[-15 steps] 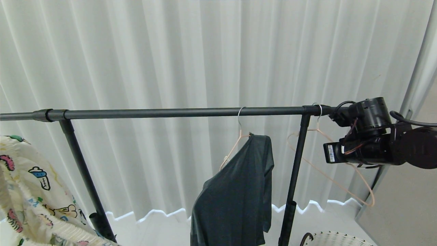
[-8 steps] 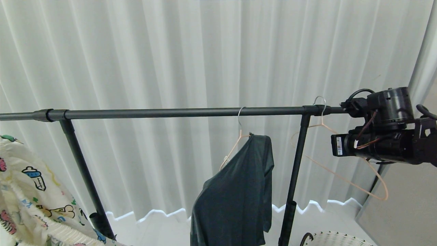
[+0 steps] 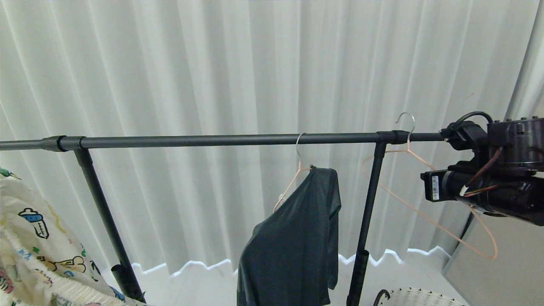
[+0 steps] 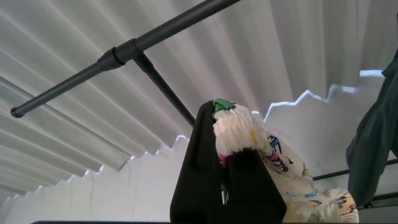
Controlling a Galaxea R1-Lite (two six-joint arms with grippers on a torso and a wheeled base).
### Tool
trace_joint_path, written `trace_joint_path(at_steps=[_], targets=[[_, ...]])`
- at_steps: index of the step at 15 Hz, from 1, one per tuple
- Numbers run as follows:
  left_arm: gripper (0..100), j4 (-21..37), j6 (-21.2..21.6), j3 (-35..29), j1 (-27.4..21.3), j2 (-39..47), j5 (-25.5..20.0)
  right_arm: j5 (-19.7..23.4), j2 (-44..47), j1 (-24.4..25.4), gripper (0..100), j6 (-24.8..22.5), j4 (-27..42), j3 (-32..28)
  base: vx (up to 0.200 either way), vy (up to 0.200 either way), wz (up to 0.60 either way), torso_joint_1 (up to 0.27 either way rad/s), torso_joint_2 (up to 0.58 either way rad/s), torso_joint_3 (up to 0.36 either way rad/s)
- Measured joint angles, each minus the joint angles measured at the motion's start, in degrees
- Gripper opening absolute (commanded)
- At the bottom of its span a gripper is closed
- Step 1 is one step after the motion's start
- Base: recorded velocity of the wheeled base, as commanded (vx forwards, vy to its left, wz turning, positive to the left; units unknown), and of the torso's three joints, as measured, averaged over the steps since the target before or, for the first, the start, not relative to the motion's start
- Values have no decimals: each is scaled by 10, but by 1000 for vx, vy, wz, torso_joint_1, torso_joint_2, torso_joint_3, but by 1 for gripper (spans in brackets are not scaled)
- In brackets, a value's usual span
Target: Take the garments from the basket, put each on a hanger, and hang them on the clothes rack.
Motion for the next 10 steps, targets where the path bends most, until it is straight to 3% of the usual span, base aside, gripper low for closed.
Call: trace_joint_path(at_steps=[4, 10], targets=[[0, 0, 0, 11, 0, -1, 12, 1, -91, 1, 0, -51, -10, 74, 0, 0, 0, 0, 0, 0], [0, 0, 0, 23, 1, -2, 17, 1, -211, 1, 0, -84, -9, 175, -200, 0, 0, -1, 0, 4]])
